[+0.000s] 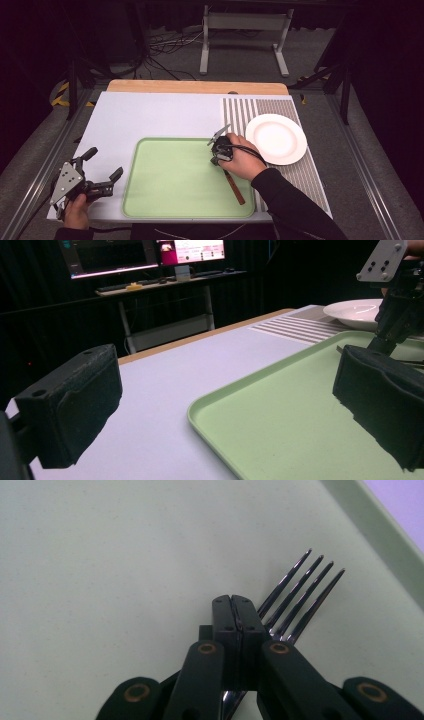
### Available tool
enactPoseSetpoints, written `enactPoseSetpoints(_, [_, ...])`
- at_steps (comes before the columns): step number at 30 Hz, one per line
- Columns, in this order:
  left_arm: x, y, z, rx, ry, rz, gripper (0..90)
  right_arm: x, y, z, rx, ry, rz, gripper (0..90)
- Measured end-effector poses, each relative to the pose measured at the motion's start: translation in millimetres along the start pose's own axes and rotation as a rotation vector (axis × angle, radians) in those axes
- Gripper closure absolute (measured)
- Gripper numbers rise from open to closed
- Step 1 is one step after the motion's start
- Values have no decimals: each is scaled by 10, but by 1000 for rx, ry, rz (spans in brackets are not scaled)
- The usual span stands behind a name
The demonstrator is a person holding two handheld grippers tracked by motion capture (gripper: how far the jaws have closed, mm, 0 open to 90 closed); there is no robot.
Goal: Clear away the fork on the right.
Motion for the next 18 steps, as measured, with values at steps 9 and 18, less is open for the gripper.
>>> enactPoseSetpoints(9, [0, 0, -1, -1, 0, -1, 0, 55, -32, 91, 24, 24, -2, 900])
enactPoseSetpoints(18, [0, 1, -2, 0, 2, -2, 0, 118, -71, 180, 37, 54, -5, 900])
Point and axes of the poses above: each handheld gripper's, and its own axes: y roughly forward along the jaws, x roughly out of its underside, z roughly to its right, the point moved 2 cm from there along y, roughly forward along the jaws, and after that the axes turned 2 degrees about -y, right-handed, at the moved point
